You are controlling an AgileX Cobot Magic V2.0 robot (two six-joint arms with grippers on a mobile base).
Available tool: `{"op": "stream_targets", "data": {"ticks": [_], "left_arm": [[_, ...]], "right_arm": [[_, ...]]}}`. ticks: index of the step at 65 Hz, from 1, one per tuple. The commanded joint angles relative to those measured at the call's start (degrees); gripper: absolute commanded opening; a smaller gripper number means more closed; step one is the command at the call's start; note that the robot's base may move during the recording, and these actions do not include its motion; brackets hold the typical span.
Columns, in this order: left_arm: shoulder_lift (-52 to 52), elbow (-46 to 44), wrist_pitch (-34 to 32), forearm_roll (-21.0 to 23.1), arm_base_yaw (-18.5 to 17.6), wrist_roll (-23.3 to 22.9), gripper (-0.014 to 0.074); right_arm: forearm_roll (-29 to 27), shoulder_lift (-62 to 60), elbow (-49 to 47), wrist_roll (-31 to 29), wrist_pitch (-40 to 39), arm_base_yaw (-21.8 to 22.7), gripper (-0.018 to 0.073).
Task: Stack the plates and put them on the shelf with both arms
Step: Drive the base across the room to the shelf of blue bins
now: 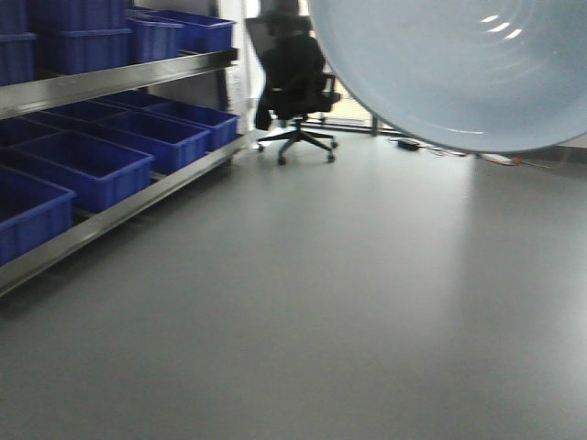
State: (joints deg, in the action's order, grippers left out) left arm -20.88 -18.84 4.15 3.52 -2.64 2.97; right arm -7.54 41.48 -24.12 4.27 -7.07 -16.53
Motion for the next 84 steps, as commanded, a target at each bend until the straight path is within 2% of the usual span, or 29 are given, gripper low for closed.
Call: {"op": "stream_targets", "data": {"ticks": [1,84], "left_arm": [[-0.5,-2.2,-5.2,0.6,-0.4,0.0,0.0082],[-0.5,-2.2,-5.2,0.6,-0.4,0.0,0.0082]], "right_arm": [[0.3,-0.5,-1.7,0.5,-5.7,0.0,0.0048],[0.3,-0.5,-1.7,0.5,-5.7,0.0,0.0048]]}}
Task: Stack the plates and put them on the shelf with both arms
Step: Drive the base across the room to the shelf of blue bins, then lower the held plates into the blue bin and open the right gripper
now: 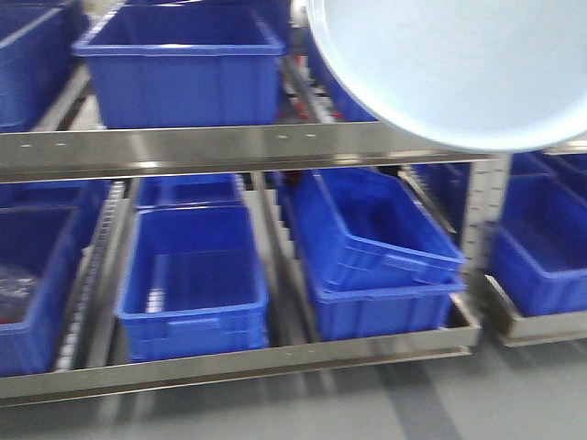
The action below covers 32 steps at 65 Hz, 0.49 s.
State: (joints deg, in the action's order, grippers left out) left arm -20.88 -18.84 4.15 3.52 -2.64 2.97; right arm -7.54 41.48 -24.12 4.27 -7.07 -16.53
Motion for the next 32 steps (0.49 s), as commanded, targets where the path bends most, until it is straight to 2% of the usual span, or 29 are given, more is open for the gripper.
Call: {"op": "stream_targets", "data": {"ticks": [1,32], "left_arm": [[-0.5,-2.2,-5.2,0.6,-0.4,0.0,0.0082],[-0.5,-2.2,-5.2,0.6,-0.4,0.0,0.0082]], "right_arm": [[0.3,-0.5,-1.7,0.5,-5.7,0.0,0.0048],[0.3,-0.5,-1.7,0.5,-5.7,0.0,0.0048]]}}
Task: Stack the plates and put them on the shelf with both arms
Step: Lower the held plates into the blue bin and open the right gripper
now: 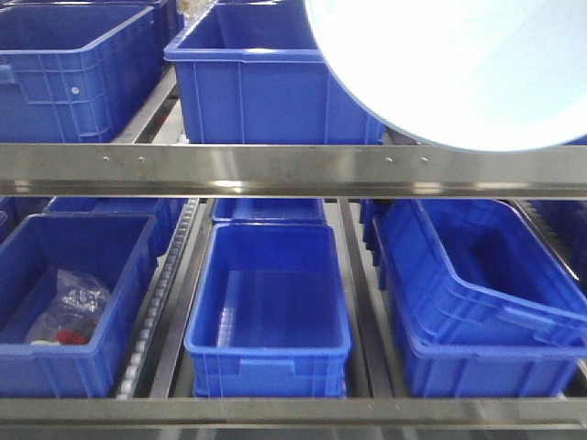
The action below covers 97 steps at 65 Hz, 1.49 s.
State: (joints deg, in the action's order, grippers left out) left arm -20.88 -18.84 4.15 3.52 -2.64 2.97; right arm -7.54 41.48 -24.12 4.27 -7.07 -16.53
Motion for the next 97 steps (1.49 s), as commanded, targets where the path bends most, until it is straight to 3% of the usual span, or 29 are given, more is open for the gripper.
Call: {"op": "stream_targets", "data": {"ticks": [1,97], "left_arm": [[-0.5,-2.2,-5.2,0.6,-0.4,0.0,0.0082],[-0.5,-2.2,-5.2,0.6,-0.4,0.0,0.0082]], "right_arm": [[0.3,-0.5,-1.7,0.5,-5.7,0.0,0.0048],[0.3,-0.5,-1.7,0.5,-5.7,0.0,0.0048]]}}
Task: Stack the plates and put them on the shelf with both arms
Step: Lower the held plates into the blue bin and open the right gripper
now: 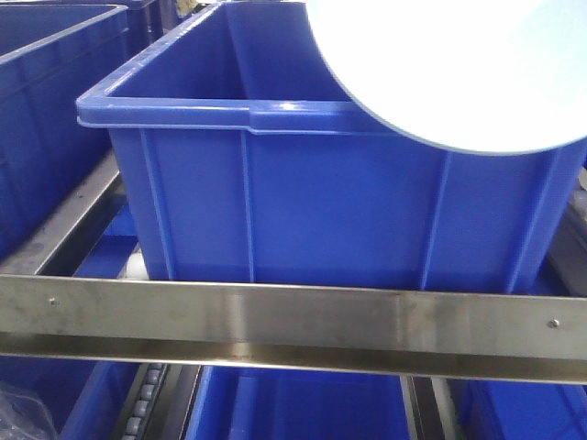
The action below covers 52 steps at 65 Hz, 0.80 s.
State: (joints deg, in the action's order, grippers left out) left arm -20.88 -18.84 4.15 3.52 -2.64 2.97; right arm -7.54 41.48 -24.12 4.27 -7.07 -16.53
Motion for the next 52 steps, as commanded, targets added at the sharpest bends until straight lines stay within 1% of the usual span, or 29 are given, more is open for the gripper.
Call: {"op": "stream_targets", "data": {"ticks": [1,29,41,46,52], "left_arm": [[-0.5,-2.2,-5.2,0.6,-0.4,0.0,0.0082],[-0.5,-2.2,-5.2,0.6,-0.4,0.0,0.0082],[-0.5,-2.2,-5.2,0.6,-0.4,0.0,0.0082],[-0.5,-2.2,-5.2,0.6,-0.4,0.0,0.0082],[-0.5,-2.2,-5.2,0.6,-0.4,0.0,0.0082]], "right_arm": [[0.3,-0.5,-1.7,0.5,-5.7,0.0,0.0048],[0.3,-0.5,-1.7,0.5,-5.7,0.0,0.0048],[0.2,0.1,-1.7,0.6,-9.6,0.0,0.0048],[0.2,1.5,-3.4,1.5,-12.8,-0.8,0.0048],[0.3,4.8,-8.2,1.4,-12.7,-1.5,0.0048]]}}
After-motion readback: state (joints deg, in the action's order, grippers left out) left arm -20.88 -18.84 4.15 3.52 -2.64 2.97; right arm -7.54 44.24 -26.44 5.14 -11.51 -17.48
